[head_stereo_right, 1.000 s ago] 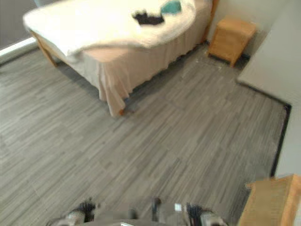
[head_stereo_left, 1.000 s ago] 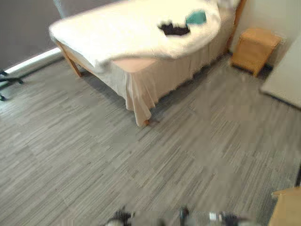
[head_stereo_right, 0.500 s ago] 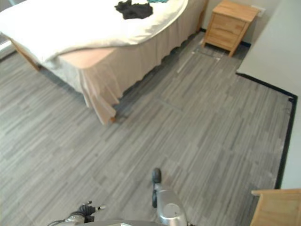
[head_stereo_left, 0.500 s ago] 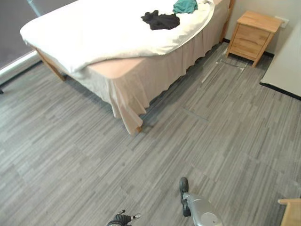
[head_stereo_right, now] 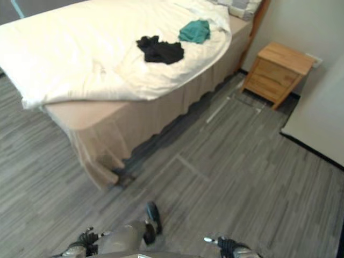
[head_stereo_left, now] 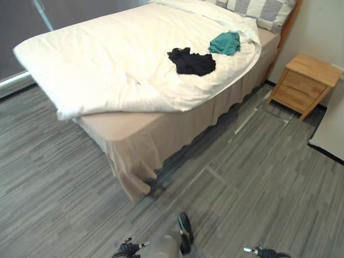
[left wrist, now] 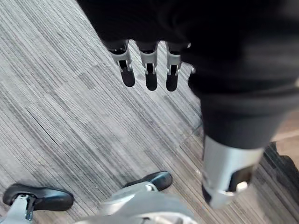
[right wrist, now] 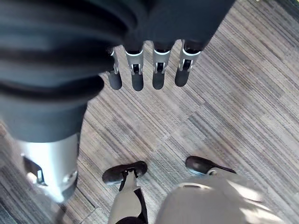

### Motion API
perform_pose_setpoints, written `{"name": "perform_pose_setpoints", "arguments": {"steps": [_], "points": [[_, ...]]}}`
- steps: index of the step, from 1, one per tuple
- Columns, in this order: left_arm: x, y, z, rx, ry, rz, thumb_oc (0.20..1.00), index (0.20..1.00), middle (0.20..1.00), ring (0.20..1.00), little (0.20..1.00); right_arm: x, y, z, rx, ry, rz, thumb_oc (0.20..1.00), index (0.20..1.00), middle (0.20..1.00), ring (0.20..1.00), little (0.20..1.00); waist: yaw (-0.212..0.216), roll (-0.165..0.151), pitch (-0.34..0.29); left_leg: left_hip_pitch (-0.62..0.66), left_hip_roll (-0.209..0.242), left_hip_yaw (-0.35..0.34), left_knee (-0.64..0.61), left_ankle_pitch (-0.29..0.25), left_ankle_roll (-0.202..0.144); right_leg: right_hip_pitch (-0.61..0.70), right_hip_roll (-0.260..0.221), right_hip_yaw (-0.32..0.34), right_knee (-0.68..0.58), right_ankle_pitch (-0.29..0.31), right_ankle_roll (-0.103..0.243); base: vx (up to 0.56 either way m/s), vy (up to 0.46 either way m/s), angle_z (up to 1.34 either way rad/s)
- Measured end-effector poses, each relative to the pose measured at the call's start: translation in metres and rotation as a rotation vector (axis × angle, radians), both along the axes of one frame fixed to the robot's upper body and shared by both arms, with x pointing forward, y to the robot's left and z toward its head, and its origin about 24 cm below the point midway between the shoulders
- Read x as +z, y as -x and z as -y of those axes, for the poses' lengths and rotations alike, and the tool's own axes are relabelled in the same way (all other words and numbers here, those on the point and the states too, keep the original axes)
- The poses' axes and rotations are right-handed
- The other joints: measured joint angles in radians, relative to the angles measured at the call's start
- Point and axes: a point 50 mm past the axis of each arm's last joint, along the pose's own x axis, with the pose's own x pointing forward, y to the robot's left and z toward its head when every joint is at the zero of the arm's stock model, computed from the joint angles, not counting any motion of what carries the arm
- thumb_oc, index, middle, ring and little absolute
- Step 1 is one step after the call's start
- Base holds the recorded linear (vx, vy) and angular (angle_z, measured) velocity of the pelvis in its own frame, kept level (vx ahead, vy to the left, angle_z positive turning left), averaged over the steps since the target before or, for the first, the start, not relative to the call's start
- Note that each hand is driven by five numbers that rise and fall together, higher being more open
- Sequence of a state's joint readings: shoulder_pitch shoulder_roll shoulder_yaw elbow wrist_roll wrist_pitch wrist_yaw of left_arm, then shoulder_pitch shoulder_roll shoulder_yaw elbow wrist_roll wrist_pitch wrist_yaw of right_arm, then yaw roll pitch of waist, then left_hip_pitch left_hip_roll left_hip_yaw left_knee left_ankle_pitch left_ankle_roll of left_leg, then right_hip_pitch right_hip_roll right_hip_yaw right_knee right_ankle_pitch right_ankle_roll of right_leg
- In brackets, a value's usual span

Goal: Tidy up the quilt and then pick up the clothes from the bed and put them into the laundry hamper.

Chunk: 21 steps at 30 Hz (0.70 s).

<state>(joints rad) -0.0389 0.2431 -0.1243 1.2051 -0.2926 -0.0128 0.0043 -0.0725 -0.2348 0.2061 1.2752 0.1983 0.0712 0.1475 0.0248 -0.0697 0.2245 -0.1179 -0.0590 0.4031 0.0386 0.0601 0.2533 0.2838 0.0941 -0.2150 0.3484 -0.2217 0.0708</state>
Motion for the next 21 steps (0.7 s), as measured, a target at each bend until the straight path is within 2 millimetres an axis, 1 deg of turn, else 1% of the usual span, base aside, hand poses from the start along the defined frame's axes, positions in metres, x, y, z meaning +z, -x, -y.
{"name": "perform_pose_setpoints", "arguments": {"steps": [1,2,3,4,5,6,7,8,9,10,11,12,13,14,15,17,18,19,20,21], "points": [[0.000,-0.003,0.002,-0.016,0.002,0.001,1.000,1.000,1.000,1.000,1.000,0.000,0.001,-0.002,0.002,-0.007,0.005,1.000,1.000,1.000,1.000,1.000,-0.001,0.005,0.001,0.022,0.000,-0.027,-0.014,-0.006,-0.007,-0.110,-0.019,-0.026,0.242,0.044,0.032,0.26,-0.146,0.27],[0.001,-0.010,0.006,-0.037,0.008,0.012,1.000,1.000,1.000,1.000,1.000,0.000,-0.002,-0.003,0.005,-0.008,0.029,1.000,1.000,1.000,1.000,1.000,-0.024,0.025,0.013,0.057,0.001,-0.068,-0.032,-0.005,-0.034,-0.234,-0.039,-0.035,0.455,0.048,0.024,0.40,-0.491,0.97],[0.005,-0.027,0.015,-0.065,0.021,0.061,1.000,1.000,1.000,1.000,1.000,0.002,-0.001,0.001,0.000,0.006,0.055,1.000,1.000,1.000,1.000,1.000,-0.054,0.035,0.016,0.151,-0.010,-0.130,-0.092,0.004,-0.058,-0.347,-0.080,-0.040,0.414,-0.025,-0.007,0.37,-0.516,1.10],[0.008,-0.035,0.016,-0.078,0.017,0.091,1.000,1.000,1.000,1.000,1.000,0.002,0.001,0.002,0.000,0.010,0.051,1.000,1.000,1.000,1.000,1.000,-0.043,0.035,0.019,0.172,-0.019,-0.157,-0.093,-0.004,-0.079,-0.397,-0.104,-0.026,0.365,-0.032,-0.016,0.48,-0.663,1.63],[0.014,-0.051,0.017,-0.106,0.010,0.136,1.000,1.000,1.000,1.000,1.000,0.002,0.004,0.006,-0.003,0.021,0.064,1.000,1.000,1.000,1.000,1.000,-0.066,0.060,0.024,0.215,-0.003,-0.324,-0.109,-0.039,-0.123,-0.430,-0.102,0.024,0.071,-0.043,-0.047,0.29,-0.352,1.46],[0.018,-0.059,0.016,-0.108,0.004,0.154,1.000,1.000,1.000,1.000,1.000,0.003,0.000,0.006,-0.003,0.019,0.088,1.000,1.000,1.000,1.000,1.000,-0.083,0.061,0.025,0.224,-0.001,-0.355,-0.110,-0.039,-0.123,-0.445,-0.108,0.053,-0.036,-0.027,-0.031,0.39,-0.485,2.15],[0.024,-0.071,0.012,-0.098,-0.003,0.191,1.000,1.000,1.000,1.000,1.000,0.004,-0.002,0.006,-0.008,0.021,0.102,1.000,1.000,1.000,1.000,1.000,-0.082,0.048,0.028,0.254,-0.009,-0.386,-0.115,-0.043,-0.130,-0.472,-0.138,0.127,-0.187,0.041,-0.001,0.29,-0.414,1.75],[0.024,-0.070,0.010,-0.077,-0.003,0.191,1.000,1.000,1.000,1.000,1.000,0.005,-0.002,0.007,-0.009,0.025,0.104,1.000,1.000,1.000,1.000,1.000,-0.083,0.047,0.028,0.277,-0.008,-0.424,-0.111,-0.059,-0.156,-0.471,-0.141,0.210,-0.276,0.104,-0.001,0.36,-0.519,1.78],[0.022,-0.064,0.003,-0.065,-0.025,0.168,1.000,1.000,1.000,1.000,1.000,0.005,-0.007,0.005,0.005,0.025,0.113,1.000,1.000,1.000,1.000,1.000,-0.077,0.031,0.022,0.306,-0.004,-0.470,-0.106,-0.072,-0.175,-0.457,-0.154,0.279,-0.357,0.193,0.003,0.19,-0.286,1.57],[0.017,-0.049,0.000,-0.056,-0.037,0.137,1.000,1.000,1.000,1.000,1.000,0.005,-0.008,0.003,0.007,0.018,0.100,1.000,1.000,1.000,1.000,1.000,-0.078,0.021,0.017,0.353,-0.002,-0.468,-0.106,-0.090,-0.202,-0.451,-0.165,0.274,-0.357,0.267,0.002,0.21,-0.280,1.38],[0.015,-0.041,-0.005,-0.044,-0.048,0.125,1.000,1.000,1.000,1.000,1.000,0.004,-0.007,0.001,0.008,0.008,0.091,1.000,1.000,1.000,1.000,1.000,-0.076,0.005,0.008,0.376,-0.008,-0.464,-0.105,-0.104,-0.219,-0.447,-0.171,0.271,-0.354,0.319,-0.014,0.10,-0.117,1.16],[0.012,-0.019,-0.020,-0.009,-0.078,0.085,1.000,1.000,1.000,1.000,1.000,0.002,-0.006,-0.006,0.003,-0.017,0.086,1.000,1.000,1.000,1.000,1.000,-0.070,-0.045,-0.005,0.412,-0.034,-0.461,-0.089,-0.148,-0.253,-0.427,-0.198,0.273,-0.328,0.461,-0.047,0.08,-0.107,0.64],[0.007,-0.007,-0.016,0.013,-0.067,0.059,1.000,1.000,1.000,1.000,1.000,0.004,-0.011,-0.001,0.004,-0.002,0.095,1.000,1.000,1.000,1.000,1.000,-0.062,-0.013,-0.002,0.425,0.002,-0.448,-0.066,-0.210,-0.249,-0.416,-0.164,0.254,-0.312,0.420,-0.041,0.00,0.000,0.59],[0.003,0.005,-0.011,0.015,-0.052,0.032,1.000,1.000,1.000,1.000,1.000,0.009,-0.024,0.001,0.010,0.001,0.134,1.000,1.000,1.000,1.000,1.000,-0.065,0.000,-0.005,0.381,0.032,-0.400,-0.021,-0.249,-0.247,-0.397,-0.152,0.300,-0.350,0.424,-0.062,0.00,0.000,0.31],[0.001,0.009,-0.007,0.014,-0.040,0.026,1.000,1.000,1.000,1.000,1.000,0.011,-0.032,0.000,0.014,0.001,0.150,1.000,1.000,1.000,1.000,1.000,-0.054,0.005,-0.008,0.358,0.038,-0.385,-0.043,-0.256,-0.235,-0.382,-0.146,0.286,-0.393,0.435,-0.064,0.00,0.000,0.29],[0.000,0.011,-0.005,0.016,-0.034,0.021,1.000,1.000,1.000,1.000,1.000,0.013,-0.038,0.000,0.018,0.000,0.164,1.000,1.000,1.000,1.000,1.000,-0.051,-0.004,-0.003,0.337,0.045,-0.382,-0.065,-0.256,-0.234,-0.360,-0.130,0.279,-0.424,0.442,-0.073,0.04,-0.063,0.06],[-0.001,0.011,-0.004,0.016,-0.031,0.022,1.000,1.000,1.000,1.000,1.000,0.014,-0.041,-0.002,0.020,-0.003,0.170,1.000,1.000,1.000,1.000,1.000,-0.051,-0.006,0.000,0.325,0.058,-0.386,-0.079,-0.249,-0.225,-0.341,-0.106,0.284,-0.429,0.440,-0.074,0.24,-0.472,-0.14],[0.000,0.011,-0.004,0.017,-0.031,0.024,1.000,1.000,1.000,1.000,1.000,0.014,-0.042,-0.002,0.022,-0.003,0.174,1.000,1.000,1.000,1.000,1.000,-0.048,-0.009,0.007,0.320,0.060,-0.387,-0.087,-0.233,-0.229,-0.331,-0.095,0.286,-0.430,0.433,-0.077,0.24,-0.472,-0.19],[0.000,0.011,0.000,0.085,-0.009,0.077,1.000,1.000,1.000,1.000,1.000,0.013,-0.039,0.000,0.009,0.001,0.136,1.000,1.000,1.000,1.000,1.000,-0.043,0.018,0.016,0.313,0.112,-0.387,-0.062,-0.192,-0.271,-0.308,-0.060,0.200,-0.410,0.388,-0.109,0.16,-0.346,-0.04],[0.003,0.005,0.000,0.101,-0.009,0.121,1.000,1.000,1.000,1.000,1.000,0.010,-0.027,0.005,-0.022,0.003,0.095,1.000,1.000,1.000,1.000,1.000,-0.025,0.032,0.011,0.310,0.142,-0.387,-0.051,-0.206,-0.269,-0.309,-0.053,0.125,-0.363,0.353,-0.130,0.00,0.000,0.14]]}}
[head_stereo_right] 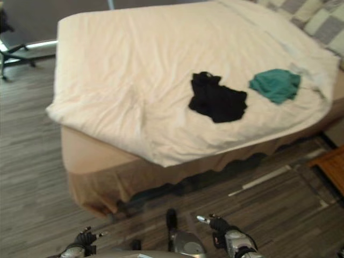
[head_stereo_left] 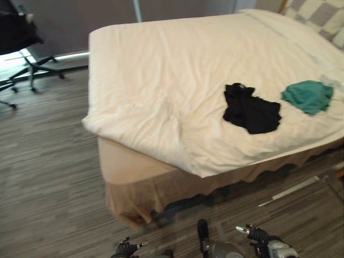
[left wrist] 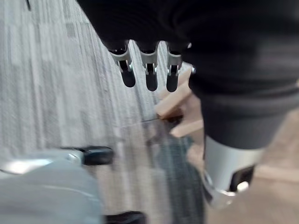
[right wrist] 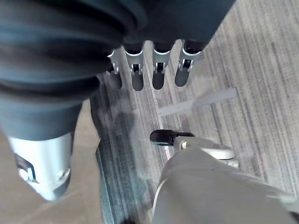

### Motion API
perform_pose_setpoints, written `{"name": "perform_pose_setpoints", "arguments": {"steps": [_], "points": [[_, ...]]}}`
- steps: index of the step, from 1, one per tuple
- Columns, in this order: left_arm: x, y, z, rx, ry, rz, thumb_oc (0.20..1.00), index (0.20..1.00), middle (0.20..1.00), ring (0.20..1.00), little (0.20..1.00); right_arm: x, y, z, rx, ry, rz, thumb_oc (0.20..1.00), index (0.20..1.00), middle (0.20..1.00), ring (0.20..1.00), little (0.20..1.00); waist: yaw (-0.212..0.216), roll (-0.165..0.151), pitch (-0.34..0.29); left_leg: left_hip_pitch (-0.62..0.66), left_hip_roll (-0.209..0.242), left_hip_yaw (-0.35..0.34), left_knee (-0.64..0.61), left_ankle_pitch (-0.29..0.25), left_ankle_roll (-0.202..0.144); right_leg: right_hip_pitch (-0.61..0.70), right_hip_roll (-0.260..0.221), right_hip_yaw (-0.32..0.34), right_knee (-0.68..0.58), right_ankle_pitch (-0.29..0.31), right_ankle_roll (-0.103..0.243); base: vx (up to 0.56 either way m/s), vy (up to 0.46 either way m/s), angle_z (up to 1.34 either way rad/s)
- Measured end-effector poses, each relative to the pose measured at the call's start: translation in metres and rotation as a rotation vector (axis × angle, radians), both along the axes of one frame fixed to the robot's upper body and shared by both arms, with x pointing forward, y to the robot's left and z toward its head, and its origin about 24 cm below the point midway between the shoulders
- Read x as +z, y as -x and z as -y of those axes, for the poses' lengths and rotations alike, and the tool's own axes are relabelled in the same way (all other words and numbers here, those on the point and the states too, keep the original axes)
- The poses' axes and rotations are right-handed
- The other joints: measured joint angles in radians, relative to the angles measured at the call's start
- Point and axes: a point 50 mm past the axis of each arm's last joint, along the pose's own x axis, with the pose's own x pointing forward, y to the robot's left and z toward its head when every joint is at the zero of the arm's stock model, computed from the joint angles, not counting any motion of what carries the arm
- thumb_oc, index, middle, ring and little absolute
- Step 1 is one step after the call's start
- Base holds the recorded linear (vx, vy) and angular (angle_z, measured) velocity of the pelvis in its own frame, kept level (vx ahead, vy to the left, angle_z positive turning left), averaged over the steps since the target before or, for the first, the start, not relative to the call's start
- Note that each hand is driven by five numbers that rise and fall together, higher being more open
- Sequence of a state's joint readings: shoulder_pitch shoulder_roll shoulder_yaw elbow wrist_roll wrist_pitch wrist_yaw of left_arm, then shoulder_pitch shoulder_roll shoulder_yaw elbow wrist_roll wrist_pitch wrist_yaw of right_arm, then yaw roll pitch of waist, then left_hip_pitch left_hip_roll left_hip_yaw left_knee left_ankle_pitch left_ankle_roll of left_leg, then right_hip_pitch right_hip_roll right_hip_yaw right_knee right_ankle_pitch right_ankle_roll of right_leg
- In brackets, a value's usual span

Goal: Tidy up the quilt and then pick up the clothes from the bed and put them into the laundry hamper.

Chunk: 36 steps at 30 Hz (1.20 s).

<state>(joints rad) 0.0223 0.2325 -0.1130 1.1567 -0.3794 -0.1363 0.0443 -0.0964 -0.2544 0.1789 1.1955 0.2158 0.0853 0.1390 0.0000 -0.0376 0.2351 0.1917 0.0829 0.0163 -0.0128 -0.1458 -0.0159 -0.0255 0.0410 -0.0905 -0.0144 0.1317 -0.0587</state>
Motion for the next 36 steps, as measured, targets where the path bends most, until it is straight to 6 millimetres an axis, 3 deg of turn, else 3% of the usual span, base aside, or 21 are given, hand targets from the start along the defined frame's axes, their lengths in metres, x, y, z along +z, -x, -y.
{"name": "perform_pose_setpoints", "arguments": {"steps": [1,2,4,5,6,7,8,9,10,11,12,14,17,18,20,23,30,31,32,36], "points": [[0.003,-0.007,0.001,-0.011,-0.002,0.038,1.000,1.000,1.000,1.000,1.000,-0.003,0.013,0.003,-0.022,0.002,-0.039,1.000,1.000,1.000,1.000,1.000,0.005,0.002,-0.004,0.004,0.013,-0.006,0.001,-0.008,-0.009,-0.002,0.003,-0.023,0.055,-0.033,-0.002,0.00,0.000,0.48],[0.006,-0.012,-0.004,-0.040,-0.023,0.061,1.000,1.000,1.000,1.000,1.000,-0.006,0.024,0.005,-0.025,0.009,-0.084,1.000,1.000,1.000,1.000,1.000,0.004,-0.019,-0.011,0.004,0.011,-0.007,-0.009,0.010,-0.018,0.012,0.001,0.025,0.042,-0.091,0.018,0.00,0.000,0.34],[0.005,-0.007,-0.006,-0.036,-0.027,0.043,1.000,1.000,1.000,1.000,1.000,-0.003,0.018,0.012,-0.024,0.029,-0.068,1.000,1.000,1.000,1.000,1.000,0.004,-0.018,-0.009,-0.009,0.022,0.004,-0.007,0.042,-0.039,0.015,0.007,0.041,0.008,-0.058,0.008,-0.05,0.050,0.06],[0.015,-0.022,-0.008,-0.047,-0.069,0.118,1.000,1.000,1.000,1.000,1.000,0.002,0.016,0.023,-0.033,0.054,-0.056,1.000,1.000,1.000,1.000,1.000,-0.013,0.001,0.002,-0.046,0.026,0.031,0.005,0.062,-0.088,0.033,-0.026,-0.018,-0.037,-0.021,-0.007,-0.05,0.118,1.03],[0.056,-0.064,-0.011,-0.132,-0.124,0.380,1.000,1.000,1.000,1.000,1.000,0.000,0.030,0.027,-0.042,0.063,-0.069,1.000,1.000,1.000,1.000,1.000,-0.057,-0.005,0.015,-0.090,0.039,0.152,0.017,0.061,-0.151,0.059,-0.061,-0.114,-0.068,-0.020,-0.013,0.01,0.147,2.10],[0.119,-0.111,-0.014,-0.265,-0.233,0.721,1.000,1.000,1.000,1.000,1.000,-0.002,0.051,0.036,-0.054,0.092,-0.134,1.000,1.000,1.000,1.000,1.000,-0.049,-0.005,0.027,-0.102,0.041,0.213,-0.021,0.084,-0.132,0.081,-0.079,-0.163,-0.065,-0.037,0.002,0.04,0.029,2.01],[0.159,-0.132,-0.024,-0.291,-0.329,0.923,1.000,1.000,1.000,1.000,1.000,-0.003,0.062,0.042,-0.066,0.107,-0.178,1.000,1.000,1.000,1.000,1.000,-0.015,0.016,0.018,-0.084,0.046,0.216,-0.049,0.103,-0.105,0.085,-0.078,-0.156,-0.063,-0.049,0.019,0.06,0.033,0.83],[0.188,-0.143,-0.036,-0.266,-0.408,1.043,1.000,1.000,1.000,1.000,1.000,-0.002,0.064,0.047,-0.072,0.122,-0.188,1.000,1.000,1.000,1.000,1.000,0.001,0.035,0.011,-0.063,0.056,0.214,-0.063,0.113,-0.093,0.088,-0.074,-0.138,-0.068,-0.054,0.023,0.07,0.022,-0.28],[0.225,-0.151,-0.060,-0.252,-0.532,1.129,1.000,1.000,1.000,1.000,1.000,0.002,0.054,0.053,-0.067,0.146,-0.139,1.000,1.000,1.000,1.000,1.000,-0.012,0.069,0.010,-0.054,0.057,0.214,-0.058,0.114,-0.077,0.093,-0.066,-0.129,-0.070,-0.059,0.026,0.11,0.024,-0.29],[0.245,-0.157,-0.070,-0.255,-0.598,1.176,1.000,1.000,1.000,1.000,1.000,0.006,0.047,0.060,-0.061,0.164,-0.110,1.000,1.000,1.000,1.000,1.000,-0.024,0.099,0.009,-0.052,0.051,0.215,-0.060,0.120,-0.077,0.095,-0.069,-0.121,-0.070,-0.058,0.034,0.09,0.016,-0.17],[0.257,-0.161,-0.074,-0.252,-0.627,1.207,1.000,1.000,1.000,1.000,1.000,0.006,0.046,0.060,-0.060,0.166,-0.107,1.000,1.000,1.000,1.000,1.000,-0.028,0.111,0.003,-0.051,0.043,0.216,-0.061,0.120,-0.077,0.093,-0.075,-0.113,-0.070,-0.060,0.046,0.10,0.015,-0.11],[0.272,-0.166,-0.068,-0.293,-0.672,1.253,1.000,1.000,1.000,1.000,1.000,0.001,0.057,0.051,-0.062,0.139,-0.134,1.000,1.000,1.000,1.000,1.000,-0.031,0.120,-0.011,-0.044,0.025,0.218,-0.065,0.126,-0.069,0.098,-0.089,-0.085,-0.071,-0.046,0.072,0.09,0.004,-0.05],[0.274,-0.169,-0.055,-0.388,-0.680,1.238,1.000,1.000,1.000,1.000,1.000,-0.004,0.069,0.040,-0.065,0.109,-0.162,1.000,1.000,1.000,1.000,1.000,-0.032,0.110,-0.028,-0.034,0.015,0.221,-0.074,0.135,-0.059,0.096,-0.094,-0.074,-0.071,-0.043,0.077,0.06,0.002,-0.02],[0.271,-0.173,-0.051,-0.432,-0.703,1.195,1.000,1.000,1.000,1.000,1.000,-0.006,0.073,0.035,-0.058,0.099,-0.169,1.000,1.000,1.000,1.000,1.000,-0.044,0.086,-0.031,-0.037,0.012,0.224,-0.074,0.140,-0.051,0.086,-0.094,-0.071,-0.072,-0.040,0.082,0.02,0.005,-0.04],[0.277,-0.184,-0.045,-0.526,-0.762,1.142,1.000,1.000,1.000,1.000,1.000,-0.006,0.070,0.031,-0.021,0.095,-0.153,1.000,1.000,1.000,1.000,1.000,-0.057,0.056,-0.037,-0.062,0.010,0.231,-0.068,0.154,-0.057,0.061,-0.095,-0.064,-0.072,-0.031,0.080,-0.04,0.012,-0.09],[0.275,-0.208,-0.030,-0.625,-0.836,1.069,1.000,1.000,1.000,1.000,1.000,-0.004,0.063,0.032,0.012,0.102,-0.131,1.000,1.000,1.000,1.000,1.000,-0.092,0.047,-0.039,-0.083,0.004,0.255,-0.068,0.158,-0.053,0.026,-0.100,-0.041,-0.071,-0.017,0.087,-0.12,0.041,-0.20],[0.313,-0.257,-0.009,-0.643,-1.049,1.072,1.000,1.000,1.000,1.000,1.000,0.014,0.006,0.037,0.086,0.121,0.036,1.000,1.000,1.000,1.000,1.000,-0.201,0.095,0.051,-0.170,-0.009,0.311,-0.068,0.168,-0.044,-0.083,-0.109,-0.003,-0.073,0.014,0.096,-0.16,0.028,-0.21],[0.319,-0.264,-0.006,-0.650,-1.100,1.066,1.000,1.000,1.000,1.000,1.000,0.016,0.001,0.038,0.097,0.127,0.050,1.000,1.000,1.000,1.000,1.000,-0.199,0.102,0.055,-0.193,-0.010,0.309,-0.070,0.172,-0.045,-0.106,-0.109,0.008,-0.072,0.014,0.100,-0.06,0.007,-0.17],[0.337,-0.274,-0.008,-0.631,-1.162,1.063,1.000,1.000,1.000,1.000,1.000,0.022,-0.015,0.039,0.105,0.131,0.089,1.000,1.000,1.000,1.000,1.000,-0.212,0.102,0.099,-0.213,-0.010,0.319,-0.071,0.184,-0.046,-0.134,-0.107,0.017,-0.067,0.031,0.095,-0.08,0.013,-0.20],[0.358,-0.288,-0.011,-0.643,-1.302,0.958,1.000,1.000,1.000,1.000,1.000,0.033,-0.041,0.041,0.121,0.139,0.155,1.000,1.000,1.000,1.000,1.000,-0.262,0.101,0.192,-0.255,-0.007,0.337,-0.074,0.194,-0.052,-0.187,-0.098,0.037,-0.067,0.051,0.083,-0.10,0.048,-0.18]]}}
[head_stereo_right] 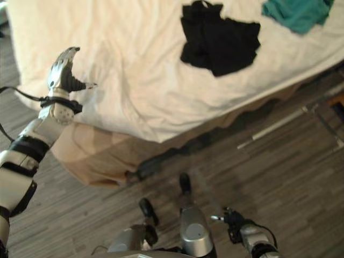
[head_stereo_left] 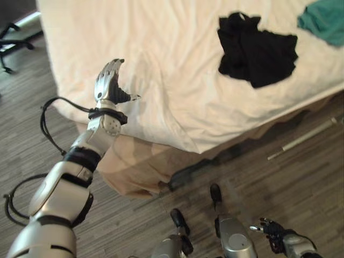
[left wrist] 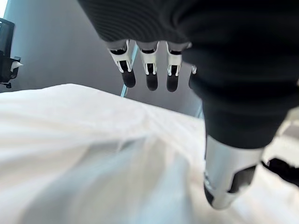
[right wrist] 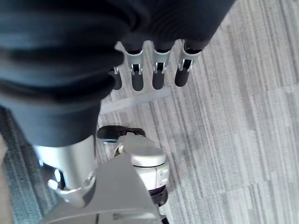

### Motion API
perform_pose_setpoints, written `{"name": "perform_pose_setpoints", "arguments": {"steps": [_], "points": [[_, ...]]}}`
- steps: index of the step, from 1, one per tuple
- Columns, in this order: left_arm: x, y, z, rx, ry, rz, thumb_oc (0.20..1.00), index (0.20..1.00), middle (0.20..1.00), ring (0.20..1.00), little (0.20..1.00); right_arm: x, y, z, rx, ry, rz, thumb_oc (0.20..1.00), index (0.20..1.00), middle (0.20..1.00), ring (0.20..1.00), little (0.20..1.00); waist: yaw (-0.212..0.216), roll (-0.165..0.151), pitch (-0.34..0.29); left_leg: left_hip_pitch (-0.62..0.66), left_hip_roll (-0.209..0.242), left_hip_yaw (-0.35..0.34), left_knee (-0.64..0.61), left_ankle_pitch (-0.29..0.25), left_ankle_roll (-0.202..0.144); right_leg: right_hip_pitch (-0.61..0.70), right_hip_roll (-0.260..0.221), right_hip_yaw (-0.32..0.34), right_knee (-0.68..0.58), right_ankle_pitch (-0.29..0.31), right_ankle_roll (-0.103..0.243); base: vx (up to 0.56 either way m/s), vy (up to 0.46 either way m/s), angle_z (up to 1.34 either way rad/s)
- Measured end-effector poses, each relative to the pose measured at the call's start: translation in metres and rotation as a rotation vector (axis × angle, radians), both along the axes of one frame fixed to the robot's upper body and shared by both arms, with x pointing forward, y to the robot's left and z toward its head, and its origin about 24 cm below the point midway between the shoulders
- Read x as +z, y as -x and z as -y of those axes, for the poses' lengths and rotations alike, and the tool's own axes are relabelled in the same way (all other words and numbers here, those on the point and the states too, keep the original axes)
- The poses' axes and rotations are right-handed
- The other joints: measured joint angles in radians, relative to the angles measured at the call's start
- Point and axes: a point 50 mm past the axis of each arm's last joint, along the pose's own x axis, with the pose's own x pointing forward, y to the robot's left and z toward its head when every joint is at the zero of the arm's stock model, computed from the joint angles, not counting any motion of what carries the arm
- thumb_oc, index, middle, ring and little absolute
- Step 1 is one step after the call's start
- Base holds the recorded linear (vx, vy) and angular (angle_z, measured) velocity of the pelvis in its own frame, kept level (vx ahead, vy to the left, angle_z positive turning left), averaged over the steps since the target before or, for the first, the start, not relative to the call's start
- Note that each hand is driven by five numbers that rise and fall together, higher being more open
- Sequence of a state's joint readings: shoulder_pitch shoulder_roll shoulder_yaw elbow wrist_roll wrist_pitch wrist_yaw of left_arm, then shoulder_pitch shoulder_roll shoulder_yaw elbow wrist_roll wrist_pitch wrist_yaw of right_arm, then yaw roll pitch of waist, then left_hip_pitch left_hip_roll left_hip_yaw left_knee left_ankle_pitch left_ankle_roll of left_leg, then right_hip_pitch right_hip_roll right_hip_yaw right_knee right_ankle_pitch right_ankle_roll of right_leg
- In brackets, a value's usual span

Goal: Tidy up the quilt and then pick up the clothes from the bed and put them into the laundry hamper.

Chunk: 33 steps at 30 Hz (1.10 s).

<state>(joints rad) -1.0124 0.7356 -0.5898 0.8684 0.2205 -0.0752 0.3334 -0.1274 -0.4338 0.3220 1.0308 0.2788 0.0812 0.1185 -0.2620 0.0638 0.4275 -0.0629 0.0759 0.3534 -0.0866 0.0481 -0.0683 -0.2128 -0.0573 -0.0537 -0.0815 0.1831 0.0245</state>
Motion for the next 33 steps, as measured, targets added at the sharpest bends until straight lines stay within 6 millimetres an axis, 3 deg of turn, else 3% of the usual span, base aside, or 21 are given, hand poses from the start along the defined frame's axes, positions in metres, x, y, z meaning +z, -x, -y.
{"name": "perform_pose_setpoints", "arguments": {"steps": [4,5,6,10,16,20,21,23,24,25,26,28,30,31,33], "points": [[0.004,-0.010,-0.002,0.098,-0.074,-0.115,1.000,1.000,1.000,1.000,1.000,0.011,-0.021,0.004,0.011,0.009,0.049,1.000,1.000,1.000,1.000,1.000,-0.033,0.001,0.069,-0.023,0.000,0.020,0.000,0.004,-0.002,-0.031,0.003,0.014,0.001,0.020,-0.010,-0.05,0.066,-0.14],[0.004,-0.011,-0.007,0.134,-0.070,-0.145,0.294,0.294,0.294,0.294,0.294,0.015,-0.025,0.006,0.013,0.008,0.069,1.000,1.000,1.000,1.000,1.000,-0.039,0.006,0.083,-0.022,-0.001,0.023,0.000,0.004,-0.002,-0.033,0.004,0.020,0.001,0.020,-0.010,-0.04,0.080,-0.11],[0.004,-0.012,-0.007,0.144,-0.084,-0.155,0.200,0.200,0.200,0.200,0.200,0.016,-0.027,0.007,0.016,0.008,0.075,1.000,1.000,1.000,1.000,1.000,-0.038,0.007,0.083,-0.020,-0.001,0.023,-0.001,0.004,-0.003,-0.032,0.005,0.023,0.001,0.020,-0.010,-0.03,0.070,-0.11],[0.006,-0.012,-0.009,0.165,-0.116,-0.181,0.200,0.200,0.200,0.200,0.200,0.023,-0.038,0.006,0.005,-0.012,0.122,1.000,1.000,1.000,1.000,1.000,-0.033,0.011,0.083,-0.013,-0.002,0.023,-0.001,0.003,-0.003,-0.026,0.005,0.025,0.000,0.020,-0.010,-0.01,0.048,-0.01],[-0.025,-0.004,-0.020,0.171,-0.132,-0.260,0.200,0.200,0.200,0.200,0.200,0.021,-0.030,0.012,-0.028,-0.012,0.125,1.000,1.000,1.000,1.000,1.000,-0.030,0.020,0.077,0.052,0.002,0.018,-0.002,-0.002,-0.009,0.043,0.005,0.018,0.000,0.012,-0.015,0.01,0.000,0.03],[-0.081,0.027,-0.053,0.190,0.042,-0.342,0.200,0.200,0.200,0.200,0.200,0.019,-0.018,0.024,-0.142,-0.011,0.151,1.000,1.000,1.000,1.000,1.000,-0.008,0.029,0.067,0.121,0.017,0.005,-0.002,-0.015,-0.022,0.127,0.013,-0.001,0.000,-0.002,-0.023,0.10,-0.018,0.10],[-0.116,0.050,-0.065,0.205,0.102,-0.412,0.200,0.200,0.200,0.200,0.200,0.014,-0.002,0.032,-0.220,-0.005,0.134,1.000,1.000,1.000,1.000,1.000,0.014,0.041,0.009,0.123,0.026,-0.009,-0.002,-0.024,-0.032,0.133,0.019,-0.011,0.000,-0.023,-0.022,0.18,-0.044,0.15],[-0.153,0.083,-0.079,0.233,0.210,-0.475,0.200,0.200,0.200,0.200,0.200,0.007,0.020,0.043,-0.352,0.003,0.113,1.000,1.000,1.000,1.000,1.000,0.040,0.040,-0.053,0.154,0.038,-0.014,-0.002,-0.027,-0.038,0.168,0.029,-0.027,0.000,-0.038,-0.029,0.19,-0.068,0.26],[-0.180,0.105,-0.081,0.256,0.281,-0.540,0.489,0.489,0.489,0.489,0.489,0.003,0.040,0.051,-0.450,0.026,0.094,1.000,1.000,1.000,1.000,1.000,0.068,0.039,-0.106,0.174,0.046,-0.032,-0.002,-0.027,-0.037,0.190,0.037,-0.033,-0.001,-0.052,-0.028,0.14,-0.057,0.30],[-0.193,0.117,-0.081,0.257,0.294,-0.576,0.583,0.583,0.583,0.583,0.583,0.003,0.048,0.055,-0.489,0.040,0.089,1.000,1.000,1.000,1.000,1.000,0.088,0.034,-0.136,0.175,0.049,-0.040,-0.002,-0.027,-0.037,0.197,0.038,-0.042,-0.001,-0.060,-0.026,0.13,-0.050,0.29],[-0.207,0.134,-0.080,0.258,0.324,-0.607,1.000,1.000,1.000,1.000,1.000,0.003,0.054,0.060,-0.551,0.047,0.093,1.000,1.000,1.000,1.000,1.000,0.102,0.021,-0.166,0.186,0.049,-0.049,-0.001,-0.030,-0.038,0.210,0.039,-0.050,-0.001,-0.066,-0.025,0.08,-0.030,0.26],[-0.233,0.161,-0.078,0.294,0.380,-0.677,1.000,1.000,1.000,1.000,1.000,0.008,0.054,0.070,-0.616,0.065,0.129,1.000,1.000,1.000,1.000,1.000,0.132,-0.002,-0.200,0.190,0.049,-0.064,-0.002,-0.040,-0.032,0.227,0.038,-0.060,-0.001,-0.071,-0.023,0.06,-0.031,0.17],[-0.269,0.208,-0.081,0.425,0.526,-0.755,1.000,1.000,1.000,1.000,1.000,0.022,0.051,0.091,-0.722,0.098,0.210,1.000,1.000,1.000,1.000,1.000,0.144,-0.030,-0.240,0.206,0.047,-0.069,-0.002,-0.050,-0.027,0.248,0.035,-0.062,0.000,-0.077,-0.018,0.05,-0.022,0.09],[-0.287,0.235,-0.084,0.514,0.569,-0.817,1.000,1.000,1.000,1.000,1.000,0.033,0.059,0.110,-0.755,0.169,0.235,1.000,1.000,1.000,1.000,1.000,0.157,-0.044,-0.265,0.214,0.046,-0.070,-0.002,-0.055,-0.025,0.256,0.034,-0.064,-0.005,-0.082,-0.015,0.04,0.005,0.08],[-0.297,0.265,-0.097,0.624,0.550,-0.892,1.000,1.000,1.000,1.000,1.000,0.045,0.068,0.129,-0.763,0.260,0.262,1.000,1.000,1.000,1.000,1.000,0.181,-0.068,-0.282,0.210,0.043,-0.084,-0.001,-0.053,-0.021,0.248,0.031,-0.074,-0.005,-0.083,-0.015,0.04,0.020,0.16]]}}
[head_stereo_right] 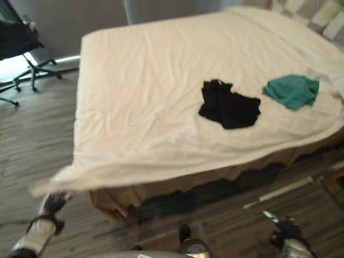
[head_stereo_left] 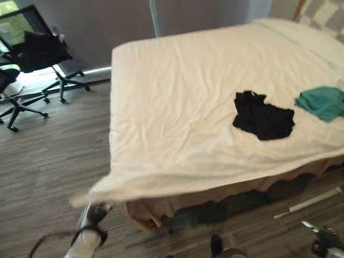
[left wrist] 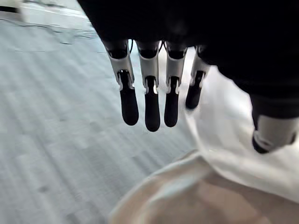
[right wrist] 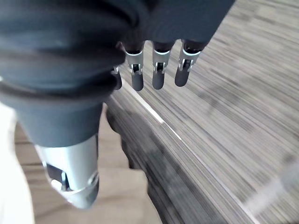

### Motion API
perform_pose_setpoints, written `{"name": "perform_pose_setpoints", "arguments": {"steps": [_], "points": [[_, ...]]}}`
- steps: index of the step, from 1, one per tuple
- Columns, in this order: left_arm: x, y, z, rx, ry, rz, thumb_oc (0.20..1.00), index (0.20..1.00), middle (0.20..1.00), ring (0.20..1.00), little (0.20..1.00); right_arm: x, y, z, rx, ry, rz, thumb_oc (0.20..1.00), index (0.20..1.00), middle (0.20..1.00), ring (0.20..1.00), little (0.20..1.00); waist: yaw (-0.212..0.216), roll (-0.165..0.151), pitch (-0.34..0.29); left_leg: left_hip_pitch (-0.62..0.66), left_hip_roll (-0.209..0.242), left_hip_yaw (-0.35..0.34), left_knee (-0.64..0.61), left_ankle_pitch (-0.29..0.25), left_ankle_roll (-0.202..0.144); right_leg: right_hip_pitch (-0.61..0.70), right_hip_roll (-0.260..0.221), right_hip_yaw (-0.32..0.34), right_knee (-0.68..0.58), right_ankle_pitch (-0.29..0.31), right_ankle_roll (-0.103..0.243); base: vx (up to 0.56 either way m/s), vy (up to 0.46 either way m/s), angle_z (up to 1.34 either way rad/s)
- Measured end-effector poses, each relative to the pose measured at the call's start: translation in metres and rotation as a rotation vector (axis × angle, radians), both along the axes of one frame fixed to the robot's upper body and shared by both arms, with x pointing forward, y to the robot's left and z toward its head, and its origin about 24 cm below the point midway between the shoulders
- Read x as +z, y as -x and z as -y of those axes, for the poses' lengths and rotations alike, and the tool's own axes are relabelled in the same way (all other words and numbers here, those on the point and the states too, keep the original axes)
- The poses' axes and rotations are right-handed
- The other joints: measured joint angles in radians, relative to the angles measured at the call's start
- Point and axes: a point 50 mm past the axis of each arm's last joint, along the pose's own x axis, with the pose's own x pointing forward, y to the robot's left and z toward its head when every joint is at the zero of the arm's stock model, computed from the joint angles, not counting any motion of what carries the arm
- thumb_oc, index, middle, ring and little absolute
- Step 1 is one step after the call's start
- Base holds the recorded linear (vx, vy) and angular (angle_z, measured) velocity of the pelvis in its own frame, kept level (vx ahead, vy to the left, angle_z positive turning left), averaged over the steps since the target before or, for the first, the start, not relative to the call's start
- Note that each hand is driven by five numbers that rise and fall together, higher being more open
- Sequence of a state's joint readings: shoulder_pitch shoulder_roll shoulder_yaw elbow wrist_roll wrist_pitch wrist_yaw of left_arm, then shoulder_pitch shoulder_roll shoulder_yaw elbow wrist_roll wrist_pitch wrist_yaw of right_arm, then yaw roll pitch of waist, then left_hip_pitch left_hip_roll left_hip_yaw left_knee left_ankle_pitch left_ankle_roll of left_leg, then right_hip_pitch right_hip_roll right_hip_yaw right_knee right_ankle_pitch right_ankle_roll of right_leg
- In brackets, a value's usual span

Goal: Tidy up the quilt and then pick up the clothes from the bed and put them into the laundry hamper.

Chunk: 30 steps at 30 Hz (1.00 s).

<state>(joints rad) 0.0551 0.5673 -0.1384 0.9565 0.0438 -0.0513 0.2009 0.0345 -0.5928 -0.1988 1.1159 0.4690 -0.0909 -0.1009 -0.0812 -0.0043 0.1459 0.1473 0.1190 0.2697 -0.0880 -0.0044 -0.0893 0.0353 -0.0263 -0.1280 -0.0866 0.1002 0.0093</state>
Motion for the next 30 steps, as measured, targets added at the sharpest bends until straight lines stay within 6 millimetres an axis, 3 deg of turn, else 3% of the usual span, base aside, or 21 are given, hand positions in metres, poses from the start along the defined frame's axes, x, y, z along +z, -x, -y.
{"name": "perform_pose_setpoints", "arguments": {"steps": [1,4,5,6,7,8,9,10,11,12,13,14,18,20,21,24,26,27,30], "points": [[-0.007,0.026,-0.006,0.079,-0.011,-0.033,1.000,1.000,1.000,1.000,1.000,0.016,-0.006,0.016,0.010,0.073,0.007,1.000,1.000,1.000,1.000,1.000,0.014,-0.008,-0.002,-0.010,-0.004,-0.007,0.000,0.000,0.001,0.003,-0.004,-0.003,0.001,0.001,0.002,0.02,0.029,0.10],[-0.025,0.070,0.003,0.180,0.003,-0.131,1.000,1.000,1.000,1.000,1.000,0.071,-0.029,0.048,0.095,0.307,0.098,1.000,1.000,1.000,1.000,1.000,0.007,-0.004,-0.012,-0.006,-0.017,-0.008,0.000,-0.002,0.009,0.007,-0.017,-0.003,0.000,0.001,0.009,0.02,0.045,0.04],[-0.032,0.093,0.008,0.215,0.009,-0.203,1.000,1.000,1.000,1.000,1.000,0.108,-0.057,0.050,0.224,0.443,0.185,1.000,1.000,1.000,1.000,1.000,0.004,-0.009,-0.013,-0.007,-0.020,-0.009,0.000,0.000,0.013,0.006,-0.020,-0.003,-0.001,0.004,0.012,0.02,0.033,0.04],[-0.034,0.100,0.009,0.225,0.010,-0.226,1.000,1.000,1.000,1.000,1.000,0.120,-0.069,0.046,0.270,0.480,0.230,1.000,1.000,1.000,1.000,1.000,0.007,-0.012,-0.013,-0.007,-0.021,-0.010,0.000,0.001,0.015,0.007,-0.021,-0.004,-0.001,0.005,0.014,0.03,0.030,0.03],[-0.037,0.110,0.011,0.245,0.014,-0.254,1.000,1.000,1.000,1.000,1.000,0.134,-0.084,0.039,0.324,0.515,0.279,0.426,0.426,0.426,0.426,0.426,0.010,-0.015,-0.014,-0.006,-0.021,-0.011,0.000,0.002,0.015,0.008,-0.022,-0.006,-0.001,0.005,0.014,0.00,0.000,0.00],[-0.040,0.114,0.015,0.267,0.028,-0.264,1.000,1.000,1.000,1.000,1.000,0.149,-0.101,0.028,0.406,0.556,0.330,0.200,0.200,0.200,0.200,0.200,0.006,-0.015,-0.015,-0.005,-0.022,-0.010,0.000,0.002,0.016,0.009,-0.022,-0.004,-0.001,0.006,0.016,0.03,0.007,-0.01],[-0.044,0.119,0.020,0.288,0.049,-0.286,1.000,1.000,1.000,1.000,1.000,0.166,-0.122,0.010,0.507,0.592,0.407,0.200,0.200,0.200,0.200,0.200,0.003,-0.015,-0.016,-0.005,-0.023,-0.010,0.000,0.003,0.018,0.009,-0.023,-0.004,-0.001,0.008,0.018,0.06,0.005,0.02],[-0.050,0.122,0.032,0.292,0.085,-0.304,1.000,1.000,1.000,1.000,1.000,0.184,-0.151,-0.023,0.675,0.619,0.500,0.200,0.200,0.200,0.200,0.200,0.012,-0.022,-0.020,-0.007,-0.023,-0.012,0.000,0.005,0.019,0.009,-0.024,-0.006,-0.001,0.009,0.019,0.18,0.008,0.02],[-0.056,0.116,0.047,0.278,0.133,-0.303,1.000,1.000,1.000,1.000,1.000,0.198,-0.177,-0.060,0.841,0.608,0.573,0.200,0.200,0.200,0.200,0.200,0.029,-0.024,-0.024,-0.006,-0.025,-0.013,0.000,0.006,0.018,0.009,-0.024,-0.006,-0.001,0.011,0.022,0.18,0.005,0.10],[-0.057,0.110,0.049,0.267,0.146,-0.293,1.000,1.000,1.000,1.000,1.000,0.196,-0.178,-0.066,0.879,0.599,0.576,0.200,0.200,0.200,0.200,0.200,0.040,-0.026,-0.024,-0.008,-0.025,-0.020,0.000,0.012,0.023,0.009,-0.024,-0.009,-0.001,0.011,0.022,0.16,-0.007,0.19],[-0.060,0.109,0.057,0.244,0.160,-0.290,1.000,1.000,1.000,1.000,1.000,0.198,-0.191,-0.085,0.923,0.548,0.623,0.200,0.200,0.200,0.200,0.200,0.059,-0.027,-0.025,-0.016,-0.024,-0.038,0.002,0.010,0.020,0.016,-0.028,-0.035,0.000,0.005,0.014,0.00,-0.024,0.17],[-0.060,0.102,0.062,0.150,0.157,-0.300,1.000,1.000,1.000,1.000,1.000,0.215,-0.226,-0.139,1.095,0.460,0.701,0.200,0.200,0.200,0.200,0.200,0.057,-0.030,-0.026,-0.020,-0.025,-0.037,0.001,0.010,0.015,0.006,-0.027,-0.033,-0.001,0.011,0.022,-0.06,-0.026,0.24],[-0.051,0.032,0.082,-0.053,0.192,-0.103,1.000,1.000,1.000,1.000,1.000,0.238,-0.254,-0.201,1.254,0.376,0.819,0.200,0.200,0.200,0.200,0.200,0.135,-0.033,-0.010,-0.140,-0.039,-0.067,0.012,0.067,0.019,-0.099,-0.038,-0.069,0.006,0.038,0.024,-0.38,0.007,0.29],[-0.039,-0.009,0.095,-0.138,0.226,0.020,1.000,1.000,1.000,1.000,1.000,0.273,-0.271,-0.229,1.273,0.365,0.932,0.200,0.200,0.200,0.200,0.200,0.152,-0.047,0.039,-0.253,-0.046,-0.076,0.044,0.089,0.028,-0.192,-0.052,-0.080,0.008,0.069,0.024,-0.34,0.016,0.29],[-0.018,-0.061,0.110,-0.229,0.260,0.159,1.000,1.000,1.000,1.000,1.000,0.300,-0.278,-0.238,1.267,0.375,0.999,0.200,0.200,0.200,0.200,0.200,0.178,-0.019,0.147,-0.306,-0.061,-0.093,0.036,0.122,0.038,-0.238,-0.059,-0.094,0.008,0.091,0.028,-0.40,0.026,0.29],[0.017,-0.109,0.136,-0.320,0.344,0.357,1.000,1.000,1.000,1.000,1.000,0.325,-0.293,-0.254,1.237,0.351,1.029,0.200,0.200,0.200,0.200,0.200,0.198,0.027,0.294,-0.380,-0.071,-0.091,0.041,0.135,0.038,-0.311,-0.076,-0.093,0.011,0.106,0.046,-0.19,0.017,0.06],[0.036,-0.124,0.153,-0.376,0.399,0.456,1.000,1.000,1.000,1.000,1.000,0.321,-0.296,-0.255,1.218,0.305,1.012,0.200,0.200,0.200,0.200,0.200,0.210,0.055,0.381,-0.406,-0.083,-0.096,0.032,0.154,0.040,-0.336,-0.083,-0.095,0.009,0.126,0.041,-0.12,0.032,0.10],[0.037,-0.124,0.159,-0.399,0.409,0.458,1.000,1.000,1.000,1.000,1.000,0.314,-0.295,-0.266,1.219,0.232,1.035,0.200,0.200,0.200,0.200,0.200,0.221,0.062,0.415,-0.423,-0.087,-0.094,0.018,0.160,0.039,-0.362,-0.083,-0.096,0.009,0.131,0.035,-0.11,0.041,0.04],[0.023,-0.110,0.157,-0.338,0.435,0.398,1.000,1.000,1.000,1.000,1.000,0.335,-0.286,-0.298,1.274,0.141,1.181,0.200,0.200,0.200,0.200,0.200,0.214,0.067,0.414,-0.472,-0.085,-0.094,0.020,0.163,0.043,-0.413,-0.083,-0.103,0.012,0.128,0.031,-0.09,0.053,-0.07]]}}
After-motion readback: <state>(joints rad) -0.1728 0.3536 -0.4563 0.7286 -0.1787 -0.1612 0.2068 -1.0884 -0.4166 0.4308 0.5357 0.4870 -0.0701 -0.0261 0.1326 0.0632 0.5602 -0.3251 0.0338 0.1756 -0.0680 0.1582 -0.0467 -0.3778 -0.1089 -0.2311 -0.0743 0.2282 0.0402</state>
